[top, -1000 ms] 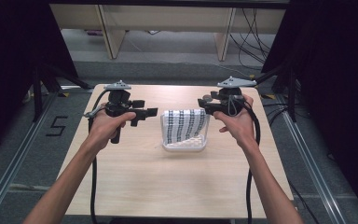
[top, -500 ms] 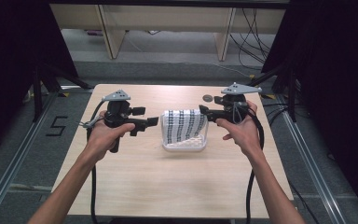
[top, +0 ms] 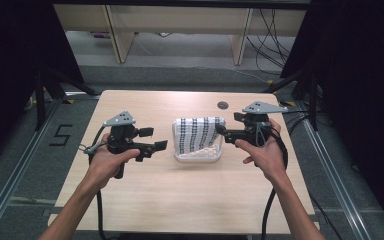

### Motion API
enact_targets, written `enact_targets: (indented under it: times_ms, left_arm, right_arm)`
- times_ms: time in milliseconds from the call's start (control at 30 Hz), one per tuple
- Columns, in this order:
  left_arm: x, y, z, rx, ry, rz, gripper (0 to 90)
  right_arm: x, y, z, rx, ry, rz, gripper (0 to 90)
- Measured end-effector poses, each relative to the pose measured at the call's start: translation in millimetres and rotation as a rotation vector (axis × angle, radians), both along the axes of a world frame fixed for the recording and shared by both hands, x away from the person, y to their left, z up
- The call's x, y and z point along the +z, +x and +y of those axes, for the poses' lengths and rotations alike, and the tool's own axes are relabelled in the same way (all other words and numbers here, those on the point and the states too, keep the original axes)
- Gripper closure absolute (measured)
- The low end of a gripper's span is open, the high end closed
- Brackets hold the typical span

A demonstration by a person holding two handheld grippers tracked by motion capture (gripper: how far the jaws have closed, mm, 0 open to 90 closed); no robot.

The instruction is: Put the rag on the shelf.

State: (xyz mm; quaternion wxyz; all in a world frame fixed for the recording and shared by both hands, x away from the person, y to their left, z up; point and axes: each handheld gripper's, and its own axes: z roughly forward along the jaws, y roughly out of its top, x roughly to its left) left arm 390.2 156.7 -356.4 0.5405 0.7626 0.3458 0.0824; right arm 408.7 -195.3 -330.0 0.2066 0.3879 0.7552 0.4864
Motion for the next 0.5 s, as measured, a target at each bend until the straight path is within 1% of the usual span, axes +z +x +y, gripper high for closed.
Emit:
enact_targets:
  times_ms: [33, 100, 133, 167, 200, 233, 267, 300, 333, 367, 400, 433, 467, 500]
  left_arm:
    - [-0.7, -2.0, 0.2, -0.001, -0.002, -0.006, 23.2]
    - [-1.4, -4.7, 0.7, -0.007, 0.001, -0.006, 23.2]
    - [-2.1, -7.0, 0.7, -0.009, 0.001, -0.005, 22.9]
    - [-2.6, -8.3, 0.9, -0.013, -0.002, -0.004, 22.7]
    - [-4.0, -10.1, 0.9, -0.024, -0.018, 0.001, 22.5]
    - [-4.4, -11.3, 1.1, -0.027, -0.019, 0.004, 22.3]
    - [-5.4, -12.7, 0.9, -0.027, -0.023, 0.003, 22.2]
    - [-6.5, -14.1, 0.9, -0.026, -0.016, -0.001, 21.9]
    - [-7.4, -15.2, 0.6, -0.029, -0.012, 0.001, 21.4]
    - [-9.0, -16.3, 0.3, -0.036, -0.019, 0.002, 20.4]
    - [-9.4, -17.8, 0.1, -0.030, -0.013, 0.004, 19.8]
    - [-10.3, -18.6, -0.1, -0.033, -0.011, 0.002, 19.4]
    - [-11.5, -19.8, -0.3, -0.034, -0.007, 0.004, 18.5]
    - [-12.6, -20.8, -0.4, -0.035, -0.002, 0.005, 17.2]
  right_arm:
    - [0.1, -1.4, -2.1, 0.017, -0.014, 0.003, 23.9]
    - [0.0, -2.7, -2.1, 0.010, -0.009, 0.012, 23.9]
    - [-1.1, -3.1, -2.0, 0.012, -0.004, 0.003, 23.9]
    - [-0.6, -5.8, -2.1, 0.006, 0.001, 0.026, 23.9]
    - [-1.5, -4.9, -3.3, 0.017, -0.014, 0.004, 23.9]
    - [-2.1, -7.1, -2.6, 0.007, -0.011, 0.012, 23.8]
    - [-2.2, -7.6, -3.3, 0.013, -0.015, 0.009, 23.7]
    - [-2.7, -7.9, -3.7, 0.019, -0.016, 0.004, 23.4]
    - [-4.2, -8.6, -3.3, 0.012, -0.004, -0.004, 23.0]
    - [-4.3, -8.4, -4.8, 0.029, -0.023, -0.008, 22.5]
    - [-5.5, -9.8, -4.5, 0.024, -0.012, -0.005, 21.4]
    - [-5.1, -11.5, -4.6, 0.020, -0.008, 0.015, 20.3]
    - [-5.9, -12.2, -4.9, 0.016, -0.012, 0.015, 19.3]
    - [-7.1, -12.6, -5.2, 0.016, -0.014, 0.002, 17.9]
